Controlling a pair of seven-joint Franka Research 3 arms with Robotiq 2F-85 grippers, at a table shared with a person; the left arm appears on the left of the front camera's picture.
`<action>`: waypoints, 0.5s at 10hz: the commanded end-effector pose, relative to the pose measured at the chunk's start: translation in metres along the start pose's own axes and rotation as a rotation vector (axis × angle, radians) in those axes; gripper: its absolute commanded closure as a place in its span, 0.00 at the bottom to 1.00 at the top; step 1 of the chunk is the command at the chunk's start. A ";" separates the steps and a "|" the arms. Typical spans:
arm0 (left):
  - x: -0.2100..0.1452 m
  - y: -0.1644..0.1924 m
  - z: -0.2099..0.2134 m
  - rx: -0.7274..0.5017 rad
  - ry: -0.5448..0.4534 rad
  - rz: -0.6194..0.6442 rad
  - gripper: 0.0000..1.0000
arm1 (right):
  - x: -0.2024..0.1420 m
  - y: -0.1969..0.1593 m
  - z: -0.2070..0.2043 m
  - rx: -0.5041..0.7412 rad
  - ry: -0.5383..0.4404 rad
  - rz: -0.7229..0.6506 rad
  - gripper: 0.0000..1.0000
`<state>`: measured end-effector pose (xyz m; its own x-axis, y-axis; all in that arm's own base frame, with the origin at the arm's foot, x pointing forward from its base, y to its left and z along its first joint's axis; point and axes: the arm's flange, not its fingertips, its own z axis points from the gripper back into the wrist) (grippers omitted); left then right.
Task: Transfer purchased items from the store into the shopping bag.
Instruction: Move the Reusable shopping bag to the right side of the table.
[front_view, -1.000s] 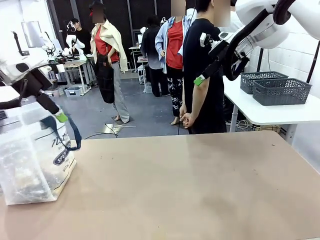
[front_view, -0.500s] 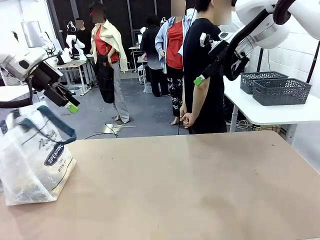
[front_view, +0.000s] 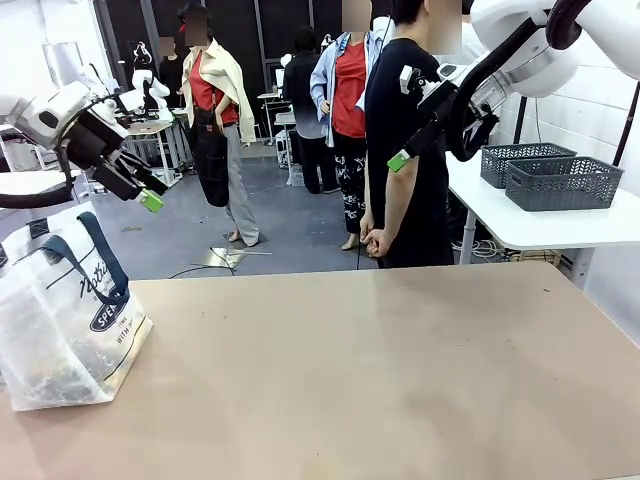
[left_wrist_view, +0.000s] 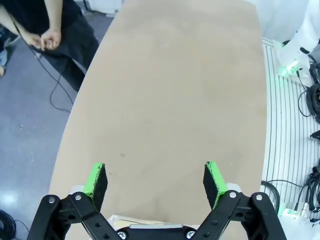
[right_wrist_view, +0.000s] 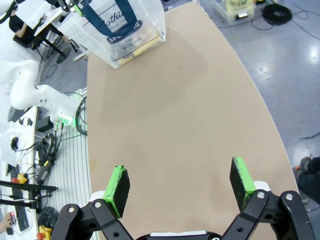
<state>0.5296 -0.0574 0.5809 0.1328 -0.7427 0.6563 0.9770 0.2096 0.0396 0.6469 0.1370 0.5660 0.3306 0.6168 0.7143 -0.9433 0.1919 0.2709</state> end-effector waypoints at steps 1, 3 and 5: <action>-0.008 0.003 -0.002 0.008 -0.029 0.005 0.00 | 0.001 0.001 -0.001 0.009 -0.012 -0.013 0.00; 0.000 0.000 0.000 0.000 0.000 0.000 0.00 | 0.001 0.001 -0.001 0.009 -0.012 -0.013 0.00; 0.000 0.000 0.000 0.000 0.000 0.000 0.00 | 0.001 0.001 -0.001 0.009 -0.012 -0.013 0.00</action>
